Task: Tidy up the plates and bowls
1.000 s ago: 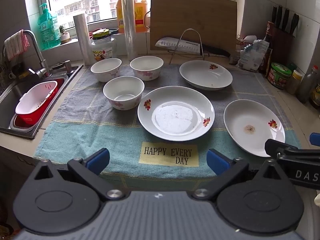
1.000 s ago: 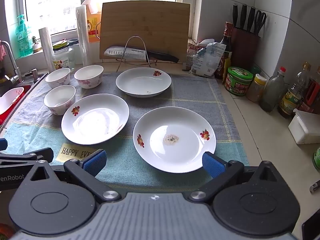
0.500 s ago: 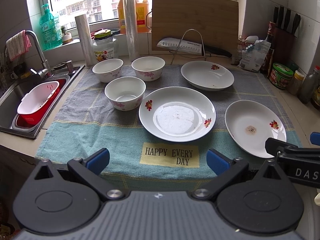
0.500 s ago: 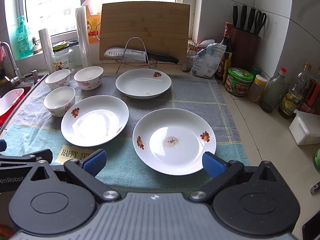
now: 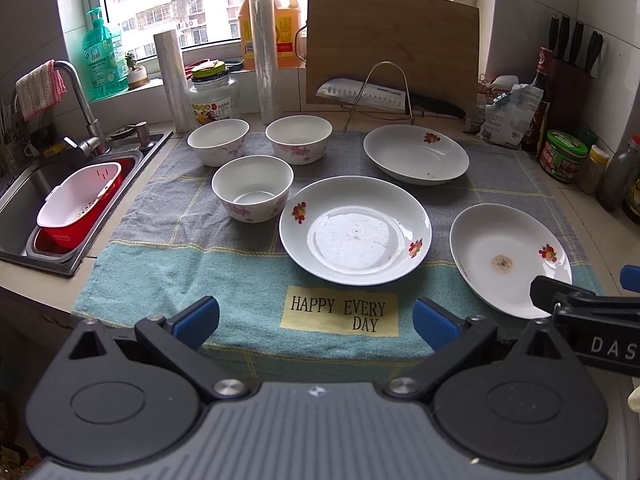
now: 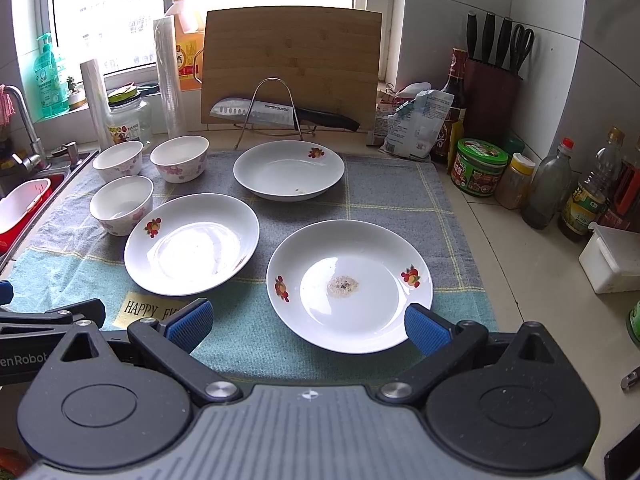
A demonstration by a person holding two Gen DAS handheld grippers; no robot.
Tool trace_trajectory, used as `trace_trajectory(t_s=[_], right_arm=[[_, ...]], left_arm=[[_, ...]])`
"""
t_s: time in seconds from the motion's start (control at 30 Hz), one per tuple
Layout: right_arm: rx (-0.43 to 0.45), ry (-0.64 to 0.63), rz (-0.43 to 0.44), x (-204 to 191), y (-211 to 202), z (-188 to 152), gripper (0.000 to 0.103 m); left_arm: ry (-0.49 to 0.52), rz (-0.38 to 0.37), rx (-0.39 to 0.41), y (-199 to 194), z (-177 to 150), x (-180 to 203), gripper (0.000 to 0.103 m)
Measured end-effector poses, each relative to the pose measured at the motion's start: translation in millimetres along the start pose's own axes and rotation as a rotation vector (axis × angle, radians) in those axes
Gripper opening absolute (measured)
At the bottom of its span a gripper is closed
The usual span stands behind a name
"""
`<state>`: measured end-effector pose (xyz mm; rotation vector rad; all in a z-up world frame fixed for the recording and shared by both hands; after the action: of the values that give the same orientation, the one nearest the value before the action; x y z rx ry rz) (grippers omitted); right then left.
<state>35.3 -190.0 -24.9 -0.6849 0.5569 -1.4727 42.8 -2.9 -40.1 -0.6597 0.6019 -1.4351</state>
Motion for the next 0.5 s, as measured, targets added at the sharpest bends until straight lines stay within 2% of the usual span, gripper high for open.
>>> trace_trajectory(t_s=[0.5], right_arm=[[0.006, 0.000, -0.001, 1.2, -2.4, 1.3, 0.103]], left_arm=[[0.000, -0.002, 0.008, -1.9, 1.5, 0.0, 0.102]])
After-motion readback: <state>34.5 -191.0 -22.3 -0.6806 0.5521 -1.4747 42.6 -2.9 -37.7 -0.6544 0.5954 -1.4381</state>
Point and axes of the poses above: each gripper's, at about its wrist camera, not at the fingertips, and y roughly the way its jaws point, x to its right, z to its top, the point moved 6 cm from there along y, roughly the way its jaws point, and after that the axes turned 5 degrees about -y, right-handed, at the moved point
